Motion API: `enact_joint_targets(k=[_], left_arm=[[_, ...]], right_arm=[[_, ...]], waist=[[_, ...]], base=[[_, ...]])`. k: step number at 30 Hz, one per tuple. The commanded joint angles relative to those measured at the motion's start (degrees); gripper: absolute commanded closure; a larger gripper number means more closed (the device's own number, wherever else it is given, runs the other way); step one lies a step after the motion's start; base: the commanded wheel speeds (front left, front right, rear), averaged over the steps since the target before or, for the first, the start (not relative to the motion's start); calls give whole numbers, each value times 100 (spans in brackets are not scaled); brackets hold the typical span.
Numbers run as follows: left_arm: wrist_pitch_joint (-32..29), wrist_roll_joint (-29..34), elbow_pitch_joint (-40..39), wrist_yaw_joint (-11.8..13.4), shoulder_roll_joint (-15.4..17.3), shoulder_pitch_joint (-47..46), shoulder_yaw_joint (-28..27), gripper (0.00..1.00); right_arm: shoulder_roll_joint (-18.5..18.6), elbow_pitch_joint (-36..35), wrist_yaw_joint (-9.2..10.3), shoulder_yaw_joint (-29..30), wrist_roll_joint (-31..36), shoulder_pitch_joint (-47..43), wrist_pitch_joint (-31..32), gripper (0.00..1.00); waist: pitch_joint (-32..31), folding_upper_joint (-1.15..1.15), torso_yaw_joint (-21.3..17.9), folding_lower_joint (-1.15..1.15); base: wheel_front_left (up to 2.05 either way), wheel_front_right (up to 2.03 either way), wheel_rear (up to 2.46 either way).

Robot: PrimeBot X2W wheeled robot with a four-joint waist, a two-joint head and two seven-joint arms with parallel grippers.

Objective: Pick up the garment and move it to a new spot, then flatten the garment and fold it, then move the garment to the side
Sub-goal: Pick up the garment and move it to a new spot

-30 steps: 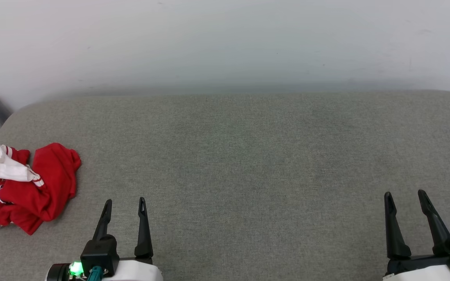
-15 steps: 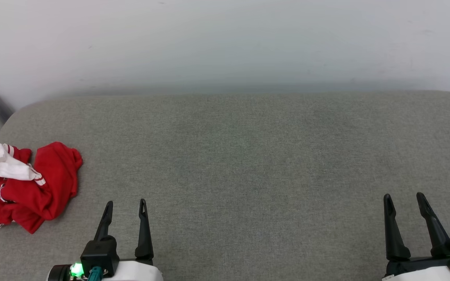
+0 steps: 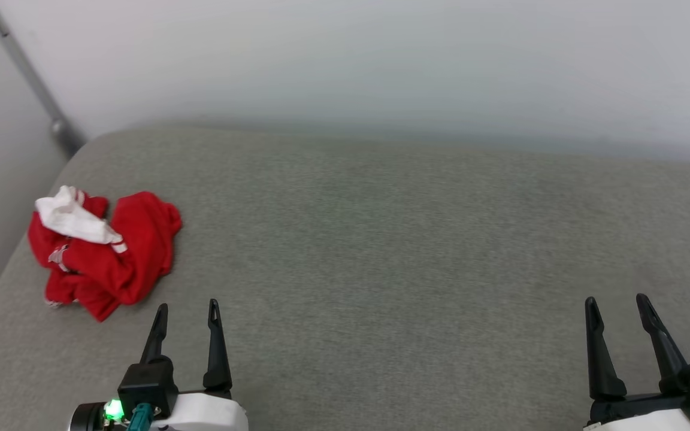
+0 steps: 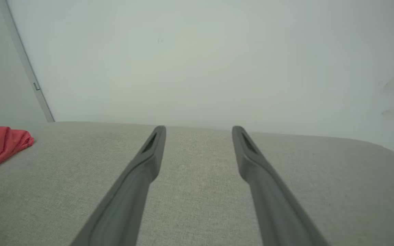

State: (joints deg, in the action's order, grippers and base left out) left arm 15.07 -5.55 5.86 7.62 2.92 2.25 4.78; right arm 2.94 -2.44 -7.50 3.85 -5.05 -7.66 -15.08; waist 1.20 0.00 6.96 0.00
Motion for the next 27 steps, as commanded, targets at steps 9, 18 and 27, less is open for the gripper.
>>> enact_joint_targets(k=[9, 18, 27], left_arm=[[16, -132, -29, 104, -4, -55, -170, 0], [16, -226, -65, 183, -5, 4, -231, 0], [16, -271, -115, 261, -4, 54, -254, 0]], right_arm=[[-12, -80, 2, -43, 117, -33, -14, 0], [-11, -133, 3, -84, 203, -51, -14, 0], [-11, -140, 3, -159, 280, 13, -14, 0]], waist=[[56, 0, 1073, 0], [72, 0, 1839, 0], [104, 0, 2296, 0]], base=[[0, 0, 0], [0, 0, 0], [0, 0, 0]])
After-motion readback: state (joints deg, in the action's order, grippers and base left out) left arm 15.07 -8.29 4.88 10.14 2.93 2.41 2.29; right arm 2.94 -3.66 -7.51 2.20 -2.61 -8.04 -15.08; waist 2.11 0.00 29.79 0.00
